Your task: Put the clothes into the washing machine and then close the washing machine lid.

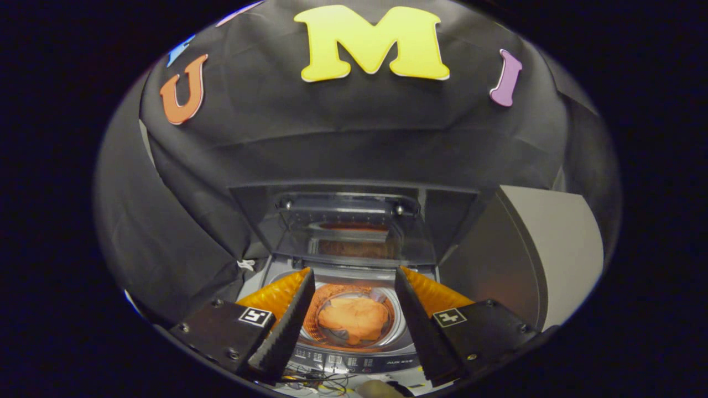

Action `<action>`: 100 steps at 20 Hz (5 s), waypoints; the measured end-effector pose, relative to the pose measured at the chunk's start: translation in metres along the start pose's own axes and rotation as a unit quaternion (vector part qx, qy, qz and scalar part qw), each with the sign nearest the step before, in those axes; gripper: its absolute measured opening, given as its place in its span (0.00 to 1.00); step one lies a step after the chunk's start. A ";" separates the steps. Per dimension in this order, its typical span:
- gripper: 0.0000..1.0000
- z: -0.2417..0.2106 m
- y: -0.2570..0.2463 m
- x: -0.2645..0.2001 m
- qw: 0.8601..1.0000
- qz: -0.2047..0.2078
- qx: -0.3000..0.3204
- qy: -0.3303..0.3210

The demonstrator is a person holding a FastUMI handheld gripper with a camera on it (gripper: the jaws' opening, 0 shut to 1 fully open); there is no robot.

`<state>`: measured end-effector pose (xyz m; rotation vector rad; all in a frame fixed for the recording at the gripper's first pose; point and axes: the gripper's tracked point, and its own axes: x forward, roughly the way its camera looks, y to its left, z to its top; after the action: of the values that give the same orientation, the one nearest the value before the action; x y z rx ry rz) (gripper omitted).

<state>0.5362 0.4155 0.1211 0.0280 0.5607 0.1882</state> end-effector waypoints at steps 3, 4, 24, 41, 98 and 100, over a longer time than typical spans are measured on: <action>0.91 0.029 0.002 -0.005 1.000 -0.005 -0.006 -0.023; 0.91 0.037 0.006 -0.006 1.000 -0.003 -0.004 -0.029; 0.91 0.115 0.006 0.061 0.999 -0.032 0.005 -0.039; 0.92 0.096 0.001 0.070 0.999 -0.021 0.014 -0.037; 0.91 -0.071 -0.011 -0.048 0.999 -0.023 -0.011 -0.029; 0.91 -0.068 -0.011 -0.065 0.999 -0.010 -0.017 -0.050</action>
<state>0.4479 0.3905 0.0969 -0.0003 0.4576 0.1755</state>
